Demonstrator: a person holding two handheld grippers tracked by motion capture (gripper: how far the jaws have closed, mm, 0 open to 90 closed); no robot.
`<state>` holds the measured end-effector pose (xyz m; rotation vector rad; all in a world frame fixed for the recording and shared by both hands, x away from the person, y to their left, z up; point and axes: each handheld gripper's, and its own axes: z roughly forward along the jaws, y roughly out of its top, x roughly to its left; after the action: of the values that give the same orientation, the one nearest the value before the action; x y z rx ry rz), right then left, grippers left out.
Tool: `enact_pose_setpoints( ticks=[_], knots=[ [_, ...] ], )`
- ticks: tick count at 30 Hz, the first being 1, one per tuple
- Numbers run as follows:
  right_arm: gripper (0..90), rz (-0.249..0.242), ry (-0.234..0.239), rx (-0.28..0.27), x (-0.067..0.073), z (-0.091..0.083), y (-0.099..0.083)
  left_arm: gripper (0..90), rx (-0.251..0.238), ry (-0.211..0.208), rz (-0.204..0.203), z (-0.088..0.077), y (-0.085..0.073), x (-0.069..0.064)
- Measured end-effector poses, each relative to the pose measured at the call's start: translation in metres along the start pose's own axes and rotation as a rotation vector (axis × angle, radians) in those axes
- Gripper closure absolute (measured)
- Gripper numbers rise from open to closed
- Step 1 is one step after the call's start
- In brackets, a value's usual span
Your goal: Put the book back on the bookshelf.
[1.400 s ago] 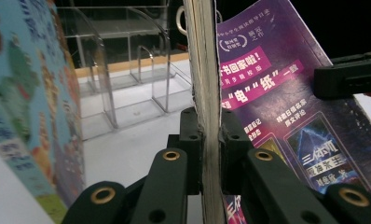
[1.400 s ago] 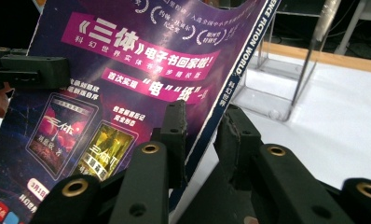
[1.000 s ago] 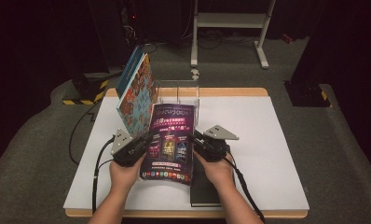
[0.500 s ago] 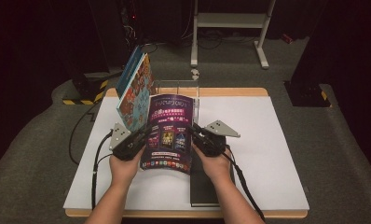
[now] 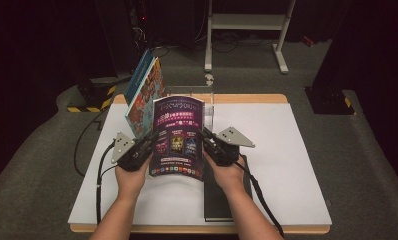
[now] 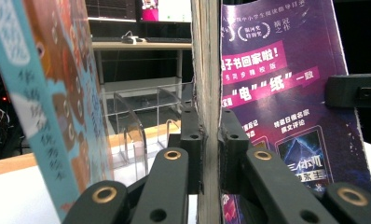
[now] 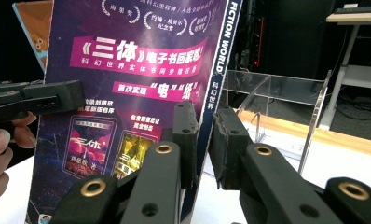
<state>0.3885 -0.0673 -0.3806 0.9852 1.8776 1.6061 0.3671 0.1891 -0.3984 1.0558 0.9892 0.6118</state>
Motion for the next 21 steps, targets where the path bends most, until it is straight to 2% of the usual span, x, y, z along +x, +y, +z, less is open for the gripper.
enact_pose_setpoints(
  ticks=[13,21],
  knots=[
    [80.2,-0.025,0.010,0.018,0.004,0.005,-0.014,82.8,0.017,0.014,-0.009,-0.005,-0.014,0.009],
    [80.3,-0.014,0.008,0.035,0.002,0.004,-0.021,82.9,0.025,0.010,-0.009,-0.006,-0.021,0.011]
  ],
)
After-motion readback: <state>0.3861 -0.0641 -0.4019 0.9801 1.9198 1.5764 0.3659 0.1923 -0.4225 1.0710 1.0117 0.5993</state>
